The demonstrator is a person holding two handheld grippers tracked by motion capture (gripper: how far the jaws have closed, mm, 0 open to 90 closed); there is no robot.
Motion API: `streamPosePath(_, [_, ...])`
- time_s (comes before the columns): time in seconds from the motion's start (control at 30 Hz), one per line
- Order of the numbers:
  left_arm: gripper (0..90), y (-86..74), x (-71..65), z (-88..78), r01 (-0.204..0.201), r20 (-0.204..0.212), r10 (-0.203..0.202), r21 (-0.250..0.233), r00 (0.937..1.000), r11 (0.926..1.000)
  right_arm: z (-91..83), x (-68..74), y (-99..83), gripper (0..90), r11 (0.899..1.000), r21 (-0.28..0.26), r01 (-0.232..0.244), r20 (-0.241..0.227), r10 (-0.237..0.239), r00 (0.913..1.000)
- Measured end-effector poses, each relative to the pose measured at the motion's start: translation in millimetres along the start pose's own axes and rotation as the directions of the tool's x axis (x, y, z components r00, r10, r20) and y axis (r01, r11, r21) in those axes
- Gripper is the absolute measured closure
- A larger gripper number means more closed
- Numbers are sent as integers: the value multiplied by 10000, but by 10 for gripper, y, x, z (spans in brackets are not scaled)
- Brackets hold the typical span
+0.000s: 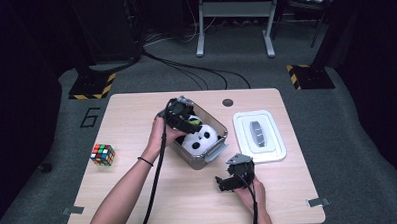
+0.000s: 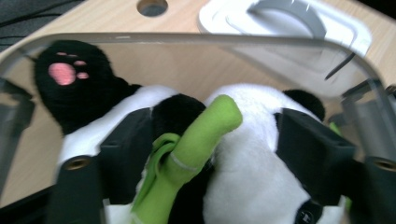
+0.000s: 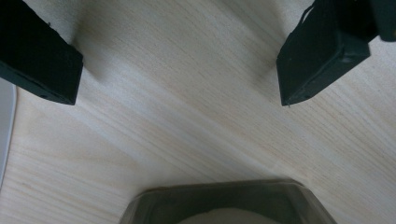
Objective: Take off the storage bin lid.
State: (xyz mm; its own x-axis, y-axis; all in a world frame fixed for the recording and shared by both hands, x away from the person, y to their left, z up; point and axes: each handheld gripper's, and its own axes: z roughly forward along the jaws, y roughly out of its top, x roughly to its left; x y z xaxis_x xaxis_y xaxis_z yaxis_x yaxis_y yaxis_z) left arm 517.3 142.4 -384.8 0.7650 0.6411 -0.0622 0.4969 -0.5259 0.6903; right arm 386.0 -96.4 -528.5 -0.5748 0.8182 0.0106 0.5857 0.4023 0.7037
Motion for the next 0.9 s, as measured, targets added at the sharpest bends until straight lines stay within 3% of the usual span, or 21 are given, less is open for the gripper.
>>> streamPosePath(0.13, [173,-57,52,-227,241,-48,-244,-594,9997,9979,0,1,0,0,10000,-8,-4,15,5,10000])
streamPosePath(0.3, [152,-187,115,-538,281,-292,-313,-1050,9991,9941,0,0,-1,0,10000,4,24,-1,-24,10000])
streamPosePath(0.53, [106,-486,203,-875,315,-853,-427,-1282,9954,9913,0,0,0,0,10000,6,15,2,-15,10000])
streamPosePath(0.83, [46,-965,299,-1118,696,-1674,-964,-1594,9812,9848,1,0,2,0,10000,15,10,26,-10,10000])
streamPosePath(0.9, [35,-1065,327,-1132,810,-1921,-1127,-1655,9749,9829,1,0,2,0,10000,12,10,30,-10,10000])
